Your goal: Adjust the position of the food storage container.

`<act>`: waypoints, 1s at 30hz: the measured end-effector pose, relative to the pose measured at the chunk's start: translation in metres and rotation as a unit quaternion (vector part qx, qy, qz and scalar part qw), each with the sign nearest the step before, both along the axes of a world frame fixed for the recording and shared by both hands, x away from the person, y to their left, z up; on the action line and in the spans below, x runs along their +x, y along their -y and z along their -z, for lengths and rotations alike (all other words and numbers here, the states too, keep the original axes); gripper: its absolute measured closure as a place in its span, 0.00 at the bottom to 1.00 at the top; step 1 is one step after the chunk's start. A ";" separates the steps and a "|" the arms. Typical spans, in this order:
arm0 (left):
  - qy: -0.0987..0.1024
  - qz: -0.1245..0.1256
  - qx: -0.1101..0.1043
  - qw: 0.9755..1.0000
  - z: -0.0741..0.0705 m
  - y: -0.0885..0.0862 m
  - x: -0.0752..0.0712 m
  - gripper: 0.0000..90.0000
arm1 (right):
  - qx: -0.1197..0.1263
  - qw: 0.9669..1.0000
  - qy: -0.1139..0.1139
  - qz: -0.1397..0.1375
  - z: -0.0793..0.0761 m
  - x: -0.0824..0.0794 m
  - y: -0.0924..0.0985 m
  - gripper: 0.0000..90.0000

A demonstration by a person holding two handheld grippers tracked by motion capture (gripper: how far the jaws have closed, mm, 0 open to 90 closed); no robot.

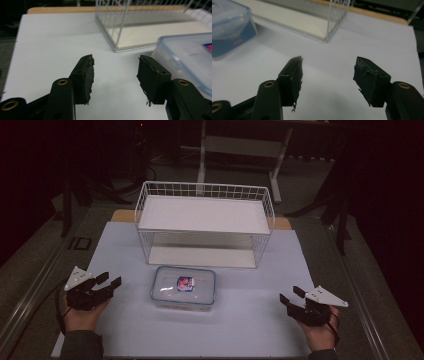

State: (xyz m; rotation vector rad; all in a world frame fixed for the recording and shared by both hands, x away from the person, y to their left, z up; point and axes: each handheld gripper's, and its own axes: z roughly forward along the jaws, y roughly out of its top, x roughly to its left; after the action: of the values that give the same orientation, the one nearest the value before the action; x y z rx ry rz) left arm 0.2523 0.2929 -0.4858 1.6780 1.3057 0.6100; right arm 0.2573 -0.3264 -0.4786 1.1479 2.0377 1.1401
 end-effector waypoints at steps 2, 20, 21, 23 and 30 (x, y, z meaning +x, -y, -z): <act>0.005 0.009 -0.018 1.000 -0.001 -0.003 -0.002 0.52 | 0.004 1.000 0.007 -0.001 -0.003 -0.002 -0.001 0.44; -0.026 0.050 -0.008 0.998 0.008 0.030 0.022 0.99 | 0.009 0.999 0.030 -0.017 -0.011 -0.006 -0.019 0.43; -0.026 0.050 -0.008 0.998 0.008 0.030 0.022 0.99 | 0.008 0.999 0.031 -0.016 -0.011 -0.007 -0.019 0.43; -0.029 0.054 -0.009 0.998 0.008 0.032 0.023 0.99 | 0.008 0.999 0.031 -0.016 -0.011 -0.007 -0.019 0.43; -0.050 0.091 0.022 0.994 0.017 0.053 0.030 0.99 | 0.010 0.999 0.031 -0.018 -0.013 -0.007 -0.022 0.43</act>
State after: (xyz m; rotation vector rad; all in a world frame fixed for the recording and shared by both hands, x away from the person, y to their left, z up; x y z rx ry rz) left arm 0.2820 0.2395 -0.5027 1.8593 1.1982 0.4547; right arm 0.2500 -0.3047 -0.4660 1.0754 2.0109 1.2002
